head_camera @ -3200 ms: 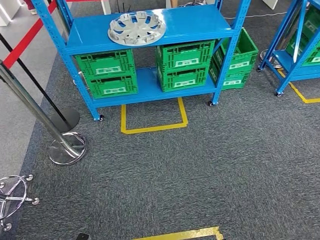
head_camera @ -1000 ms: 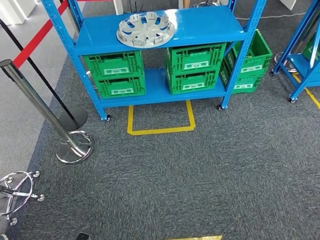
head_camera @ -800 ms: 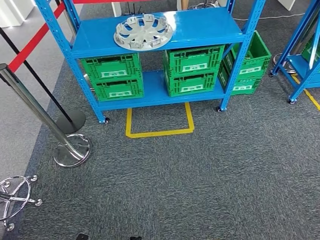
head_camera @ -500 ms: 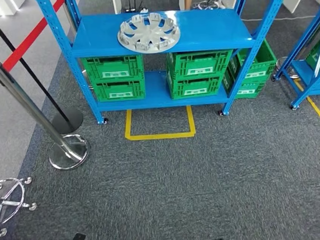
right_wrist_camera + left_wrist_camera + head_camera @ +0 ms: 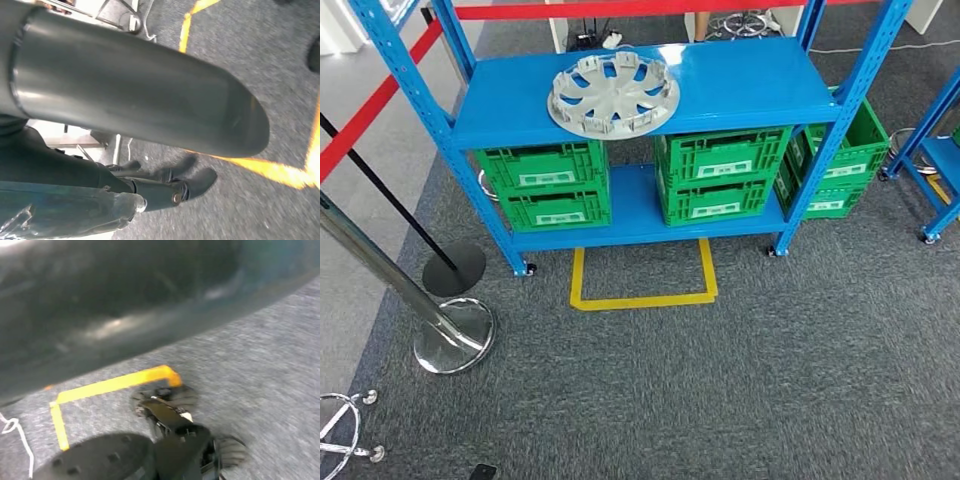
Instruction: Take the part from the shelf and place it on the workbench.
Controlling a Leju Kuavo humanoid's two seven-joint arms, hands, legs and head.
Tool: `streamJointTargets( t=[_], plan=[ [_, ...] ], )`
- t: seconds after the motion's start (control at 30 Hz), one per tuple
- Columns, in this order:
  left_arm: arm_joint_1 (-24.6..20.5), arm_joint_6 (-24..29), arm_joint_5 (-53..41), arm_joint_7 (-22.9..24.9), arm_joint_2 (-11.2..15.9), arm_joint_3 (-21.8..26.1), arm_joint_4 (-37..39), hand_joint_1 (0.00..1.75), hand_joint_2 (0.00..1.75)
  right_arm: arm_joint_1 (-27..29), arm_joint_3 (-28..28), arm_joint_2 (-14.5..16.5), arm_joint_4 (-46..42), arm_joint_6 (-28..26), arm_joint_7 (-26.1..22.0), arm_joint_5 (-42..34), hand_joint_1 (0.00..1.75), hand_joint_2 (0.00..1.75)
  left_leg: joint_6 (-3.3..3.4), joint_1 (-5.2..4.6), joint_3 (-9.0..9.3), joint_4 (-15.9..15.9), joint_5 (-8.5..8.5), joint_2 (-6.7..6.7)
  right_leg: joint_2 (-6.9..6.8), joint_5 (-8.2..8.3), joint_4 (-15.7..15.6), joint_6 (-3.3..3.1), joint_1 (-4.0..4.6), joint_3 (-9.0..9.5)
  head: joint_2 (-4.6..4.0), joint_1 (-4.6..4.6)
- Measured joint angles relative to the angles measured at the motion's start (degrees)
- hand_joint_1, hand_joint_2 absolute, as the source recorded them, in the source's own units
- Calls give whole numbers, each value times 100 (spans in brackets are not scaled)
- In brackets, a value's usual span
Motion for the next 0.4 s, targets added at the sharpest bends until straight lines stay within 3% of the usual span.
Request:
streamJointTargets(
  t=[0.03,0.1,0.17,0.2,0.23,0.3,0.33,0.37,0.4],
  plan=[
    [-17,6,3,42,-4,6,-1,0,0,-12,-9,2,-2,-3,-2,-2,0,0,-27,2,-223,354,-9,20,-1,-30,-40,-36,-4,87,1,-9],
    [-18,37,24,175,-15,23,-1,0,0,-30,-33,1,-2,-7,-12,-13,0,0,-56,5,-722,953,-304,42,13,-108,-127,-75,-1,256,1,-18],
    [-7,89,49,292,-21,44,-1,0,0,-33,-71,1,-2,-11,-19,-44,0,0,-46,4,-1083,1109,-624,42,40,-206,-190,-78,0,430,1,-20],
    [-5,108,56,322,-21,56,-1,0,0,-27,-93,2,-2,-14,-11,-68,0,0,-33,3,-1173,995,-599,42,48,-265,-209,-73,0,524,1,-22],
    [-4,118,60,337,-20,68,-1,0,0,-21,-116,2,-2,-18,-2,-93,0,0,-14,2,-1207,763,-401,43,52,-327,-223,-64,-1,620,1,-20],
    [1,117,63,348,-19,97,-2,0,0,-16,-162,3,-2,-24,16,-138,0,0,35,-8,-1203,129,280,55,62,-456,-226,-27,4,756,1,-26],
    [4,112,64,356,-18,110,-3,0,0,-20,-188,3,-2,-26,13,-155,0,0,58,-15,-1199,-90,486,59,73,-527,-220,6,15,792,1,-27],
    [8,105,64,367,-19,120,-5,0,0,-25,-215,3,-2,-27,8,-176,0,0,77,-22,-1203,-208,590,62,84,-597,-221,43,24,820,1,-32],
    [9,100,64,373,-19,124,-6,0,0,-30,-230,3,-2,-27,5,-187,0,0,83,-29,-1219,-239,564,62,94,-636,-210,65,33,850,1,-33]
  ],
)
